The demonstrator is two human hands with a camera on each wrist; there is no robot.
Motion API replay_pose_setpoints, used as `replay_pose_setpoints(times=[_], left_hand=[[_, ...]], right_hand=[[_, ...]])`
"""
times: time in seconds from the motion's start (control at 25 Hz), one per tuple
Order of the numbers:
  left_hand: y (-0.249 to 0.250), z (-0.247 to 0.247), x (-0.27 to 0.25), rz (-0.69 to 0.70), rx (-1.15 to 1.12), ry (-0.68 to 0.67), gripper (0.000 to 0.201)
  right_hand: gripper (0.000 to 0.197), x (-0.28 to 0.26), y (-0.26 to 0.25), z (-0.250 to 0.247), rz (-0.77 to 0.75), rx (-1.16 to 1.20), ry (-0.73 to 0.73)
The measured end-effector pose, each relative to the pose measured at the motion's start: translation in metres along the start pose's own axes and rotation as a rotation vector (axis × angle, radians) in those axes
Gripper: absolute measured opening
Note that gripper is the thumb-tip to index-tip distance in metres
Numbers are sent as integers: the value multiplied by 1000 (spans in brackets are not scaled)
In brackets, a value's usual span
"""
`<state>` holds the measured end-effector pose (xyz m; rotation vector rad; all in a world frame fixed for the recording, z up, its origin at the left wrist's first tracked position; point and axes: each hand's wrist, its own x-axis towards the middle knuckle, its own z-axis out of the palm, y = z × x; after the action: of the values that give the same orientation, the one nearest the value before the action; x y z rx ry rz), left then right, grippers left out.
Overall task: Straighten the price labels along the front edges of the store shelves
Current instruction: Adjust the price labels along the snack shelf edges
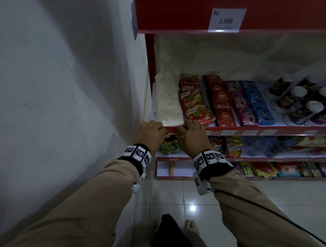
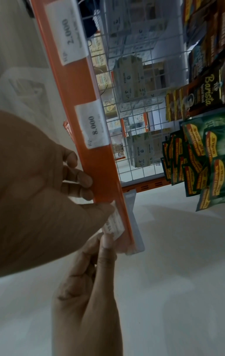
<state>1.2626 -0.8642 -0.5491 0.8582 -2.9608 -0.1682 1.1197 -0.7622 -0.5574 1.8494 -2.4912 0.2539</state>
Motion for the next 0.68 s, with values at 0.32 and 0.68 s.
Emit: replay_pose_setpoints(times=[0.32,0.68], left_hand=[[-1,6,3,1,53,-37,31],[6,14,0,-49,114,42,25]], right_hand=[[22,2,1,1,17,-2,-11],[17,-1,-2,6,40,15,66]])
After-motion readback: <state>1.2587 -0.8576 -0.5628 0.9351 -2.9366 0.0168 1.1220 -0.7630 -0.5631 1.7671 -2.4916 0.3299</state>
